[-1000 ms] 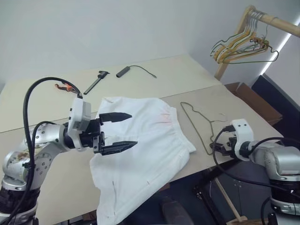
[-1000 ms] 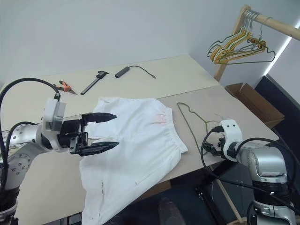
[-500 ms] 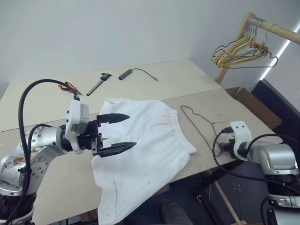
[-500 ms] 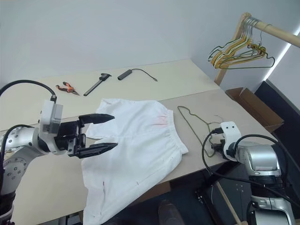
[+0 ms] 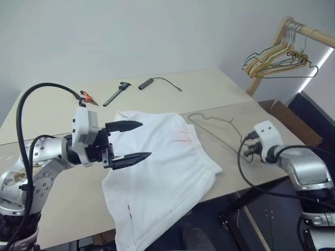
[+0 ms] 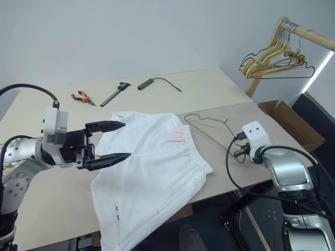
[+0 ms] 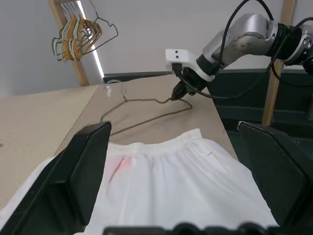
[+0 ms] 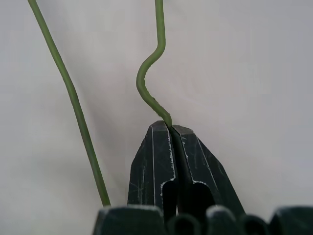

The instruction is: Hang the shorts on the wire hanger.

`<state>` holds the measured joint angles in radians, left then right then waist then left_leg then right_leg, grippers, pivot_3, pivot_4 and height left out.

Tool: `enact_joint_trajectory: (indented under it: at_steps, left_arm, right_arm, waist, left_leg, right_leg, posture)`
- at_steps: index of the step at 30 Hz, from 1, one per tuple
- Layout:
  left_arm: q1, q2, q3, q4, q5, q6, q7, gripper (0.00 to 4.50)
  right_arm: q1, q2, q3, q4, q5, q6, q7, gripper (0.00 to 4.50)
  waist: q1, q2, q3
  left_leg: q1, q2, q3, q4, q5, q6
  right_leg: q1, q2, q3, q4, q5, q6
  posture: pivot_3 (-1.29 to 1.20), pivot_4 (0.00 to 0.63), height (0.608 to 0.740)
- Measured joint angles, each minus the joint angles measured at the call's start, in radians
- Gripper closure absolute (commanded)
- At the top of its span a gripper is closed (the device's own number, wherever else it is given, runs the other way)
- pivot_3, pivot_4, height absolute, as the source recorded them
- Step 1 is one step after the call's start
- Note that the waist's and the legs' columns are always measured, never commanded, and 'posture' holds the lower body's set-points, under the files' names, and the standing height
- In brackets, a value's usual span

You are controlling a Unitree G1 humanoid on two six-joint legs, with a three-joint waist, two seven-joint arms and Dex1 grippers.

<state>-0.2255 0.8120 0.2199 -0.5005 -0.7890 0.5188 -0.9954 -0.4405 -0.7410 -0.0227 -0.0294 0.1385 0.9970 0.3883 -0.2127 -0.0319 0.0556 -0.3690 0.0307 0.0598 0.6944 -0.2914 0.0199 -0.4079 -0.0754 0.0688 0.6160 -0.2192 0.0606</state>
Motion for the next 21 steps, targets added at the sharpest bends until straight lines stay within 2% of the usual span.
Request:
enact_joint_trajectory:
  at_steps: [6, 10, 15, 21]
  left_arm:
    - [-0.006, 0.000, 0.007, 0.005, 0.011, -0.019, 0.009, 0.00]
    - [-0.070, 0.004, 0.022, 0.064, 0.021, -0.020, 0.031, 0.00]
    - [-0.172, 0.056, 0.043, 0.188, 0.051, -0.015, 0.042, 0.00]
    - [-0.261, 0.093, 0.031, 0.318, 0.088, -0.016, -0.001, 0.00]
  right_arm:
    - [-0.082, 0.027, -0.011, 0.040, -0.056, -0.153, -0.062, 4.46]
    - [-0.084, 0.008, 0.048, 0.034, -0.128, -0.488, -0.014, 4.46]
    - [-0.099, -0.017, 0.141, 0.052, -0.216, -0.928, 0.075, 4.46]
    - [-0.167, 0.028, 0.182, 0.125, -0.275, -1.227, 0.115, 4.46]
  waist:
    - [0.026, 0.000, 0.000]
    - [0.041, 0.001, 0.000]
    - [0.048, 0.000, 0.000]
    - [0.055, 0.000, 0.000]
  left_leg:
    - [0.000, 0.000, 0.000, 0.000, 0.000, 0.000]
    - [0.000, 0.000, 0.000, 0.000, 0.000, 0.000]
    - [0.000, 0.000, 0.000, 0.000, 0.000, 0.000]
    - [0.000, 0.000, 0.000, 0.000, 0.000, 0.000]
  right_leg:
    - [0.000, 0.000, 0.000, 0.000, 0.000, 0.000]
    - [0.000, 0.000, -0.001, 0.000, 0.000, 0.000]
    - [0.000, 0.000, -0.001, -0.001, 0.000, 0.000]
    - [-0.001, 0.000, -0.001, 0.000, 0.000, -0.001]
  posture:
    - [-0.08, 0.000, 0.740]
    - [-0.08, 0.000, 0.740]
    - [-0.06, 0.000, 0.740]
    - [-0.05, 0.000, 0.740]
